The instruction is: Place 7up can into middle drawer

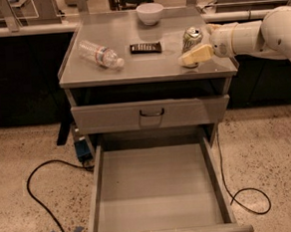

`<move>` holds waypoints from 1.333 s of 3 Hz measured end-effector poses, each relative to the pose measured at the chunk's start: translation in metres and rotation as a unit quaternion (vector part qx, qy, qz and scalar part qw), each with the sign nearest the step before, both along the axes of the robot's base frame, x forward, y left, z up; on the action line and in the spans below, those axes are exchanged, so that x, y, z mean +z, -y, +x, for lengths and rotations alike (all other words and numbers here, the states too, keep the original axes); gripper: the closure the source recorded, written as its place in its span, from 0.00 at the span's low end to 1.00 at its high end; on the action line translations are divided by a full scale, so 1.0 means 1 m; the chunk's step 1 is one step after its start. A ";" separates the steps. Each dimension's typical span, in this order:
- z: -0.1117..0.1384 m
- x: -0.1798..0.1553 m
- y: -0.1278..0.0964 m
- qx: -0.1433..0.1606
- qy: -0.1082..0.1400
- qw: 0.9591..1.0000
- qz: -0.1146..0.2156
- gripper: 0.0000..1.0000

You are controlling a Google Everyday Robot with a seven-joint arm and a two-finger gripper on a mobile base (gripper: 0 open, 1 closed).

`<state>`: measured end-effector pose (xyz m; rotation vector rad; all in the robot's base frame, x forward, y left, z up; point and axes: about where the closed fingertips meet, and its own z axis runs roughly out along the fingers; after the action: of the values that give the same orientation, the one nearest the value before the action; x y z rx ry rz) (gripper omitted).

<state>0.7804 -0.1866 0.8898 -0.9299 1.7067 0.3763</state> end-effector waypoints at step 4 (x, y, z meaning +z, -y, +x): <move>0.011 -0.009 -0.024 0.021 -0.008 1.000 0.007 0.19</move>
Offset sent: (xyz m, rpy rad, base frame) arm 0.0123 0.0196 -0.0048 0.0171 0.0118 0.0371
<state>0.7918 -0.1627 0.8810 -0.9555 1.7002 0.4239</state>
